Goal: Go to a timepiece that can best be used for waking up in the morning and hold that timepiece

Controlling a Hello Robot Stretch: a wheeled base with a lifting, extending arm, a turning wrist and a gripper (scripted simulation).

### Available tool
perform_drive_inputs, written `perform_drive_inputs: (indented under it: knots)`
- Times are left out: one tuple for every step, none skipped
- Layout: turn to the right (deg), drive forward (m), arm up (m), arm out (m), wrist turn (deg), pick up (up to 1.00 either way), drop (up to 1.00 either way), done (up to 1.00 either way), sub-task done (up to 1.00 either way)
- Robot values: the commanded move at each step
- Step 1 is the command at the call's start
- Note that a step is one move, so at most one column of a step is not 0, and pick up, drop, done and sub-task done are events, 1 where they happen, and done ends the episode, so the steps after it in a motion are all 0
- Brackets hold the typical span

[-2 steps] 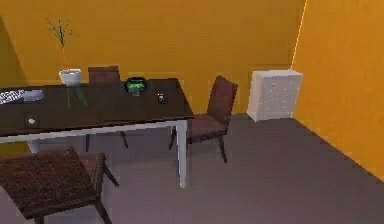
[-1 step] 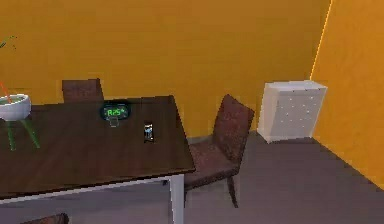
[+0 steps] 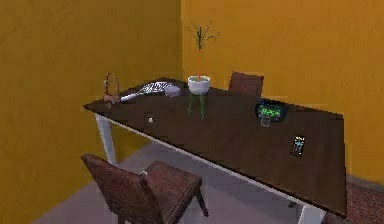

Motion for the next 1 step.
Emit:
perform_drive_inputs:
  knots:
    - [-45.0, 0.00, 0.00, 0.00, 0.0, 0.00, 0.00, 0.00, 0.00]
